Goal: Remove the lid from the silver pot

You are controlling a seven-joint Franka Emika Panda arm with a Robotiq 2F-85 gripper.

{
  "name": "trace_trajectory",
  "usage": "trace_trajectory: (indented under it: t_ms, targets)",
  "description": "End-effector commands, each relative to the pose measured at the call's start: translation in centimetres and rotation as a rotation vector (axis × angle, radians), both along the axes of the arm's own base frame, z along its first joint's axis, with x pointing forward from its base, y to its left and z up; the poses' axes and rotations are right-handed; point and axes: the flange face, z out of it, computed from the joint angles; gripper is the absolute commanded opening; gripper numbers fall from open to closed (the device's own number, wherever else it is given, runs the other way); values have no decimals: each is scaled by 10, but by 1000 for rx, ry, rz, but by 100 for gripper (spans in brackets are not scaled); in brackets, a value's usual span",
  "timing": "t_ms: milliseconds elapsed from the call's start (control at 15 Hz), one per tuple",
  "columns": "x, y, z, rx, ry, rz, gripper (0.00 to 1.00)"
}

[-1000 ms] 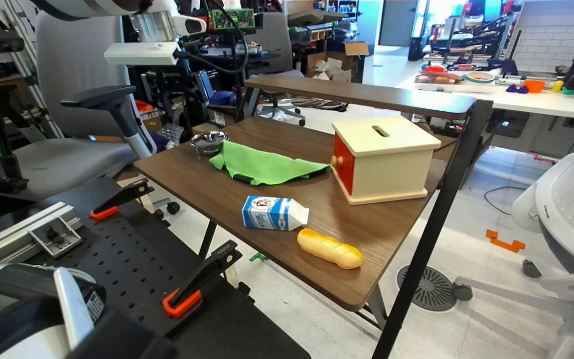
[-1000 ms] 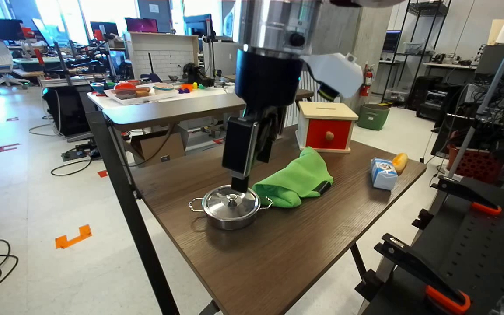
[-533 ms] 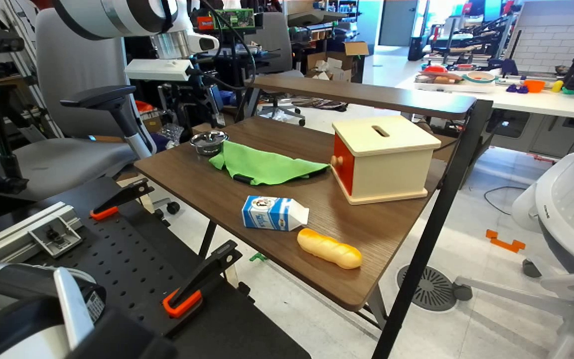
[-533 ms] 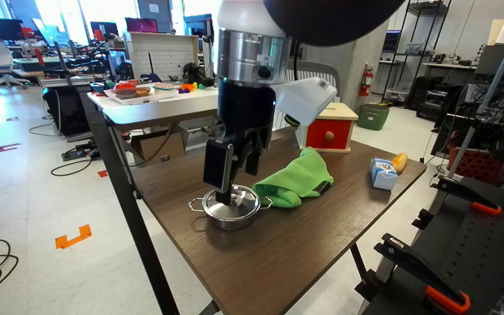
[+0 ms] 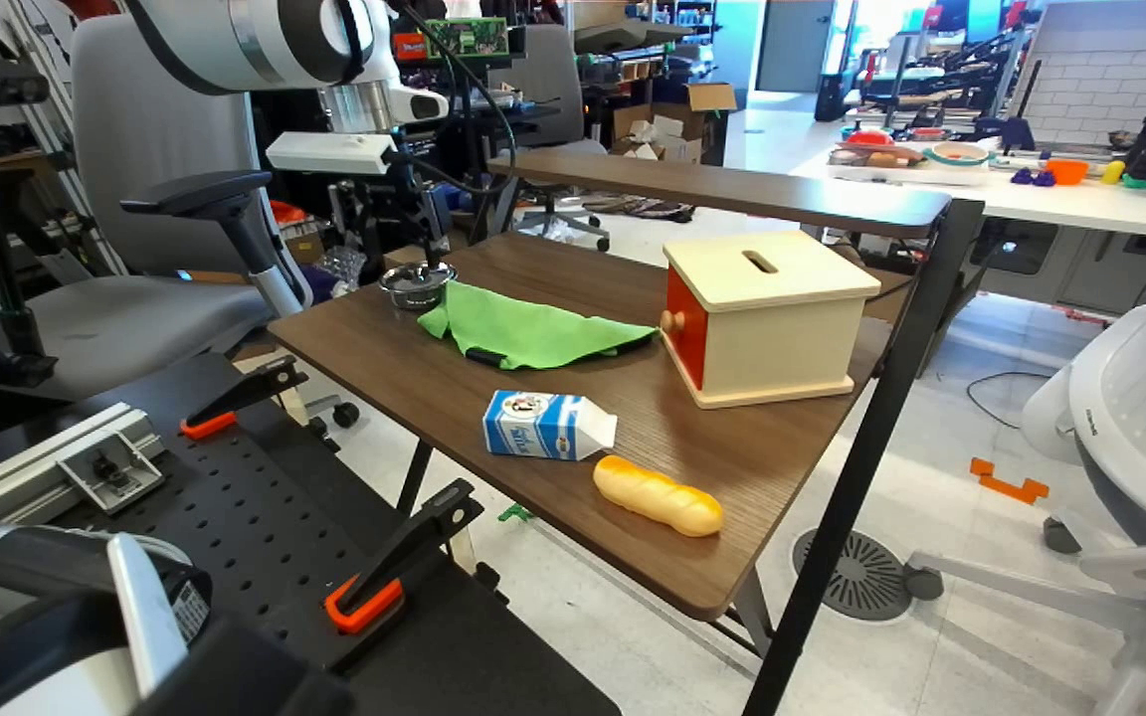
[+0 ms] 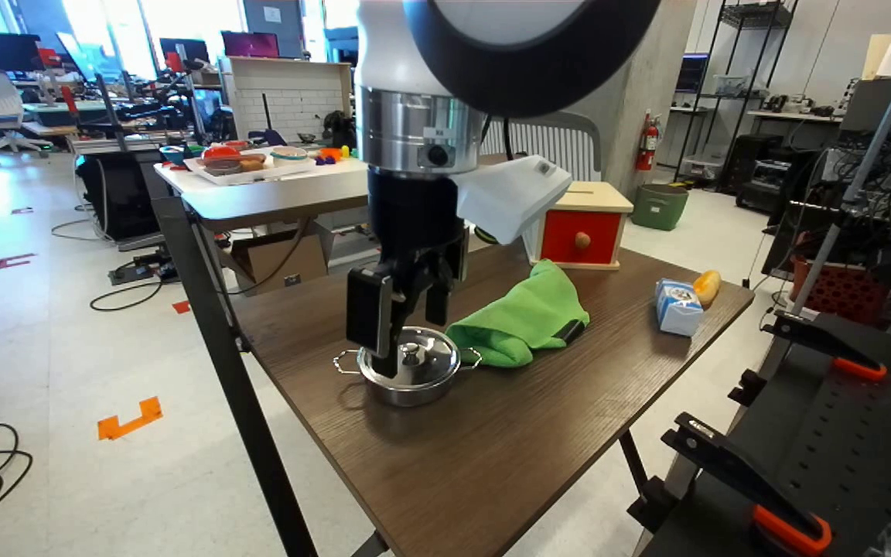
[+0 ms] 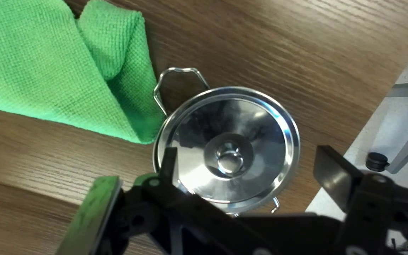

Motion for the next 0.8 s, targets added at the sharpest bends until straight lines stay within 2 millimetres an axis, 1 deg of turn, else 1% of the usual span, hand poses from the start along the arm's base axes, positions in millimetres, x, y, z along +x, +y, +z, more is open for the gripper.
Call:
trace_trajectory:
  t_ms: [0,67,400,600,667,733]
  targets:
    - [10,7,-4,-15,11,-5,71]
    - [12,6,-5,-12,15,-7,71]
    - [14,5,-10,-12,25,-8,31]
    - [16,4,-9,-21,31,-6,9]
    - [16,2,-8,-23,32,-7,3]
    - [16,1,-6,-26,33,-7,1]
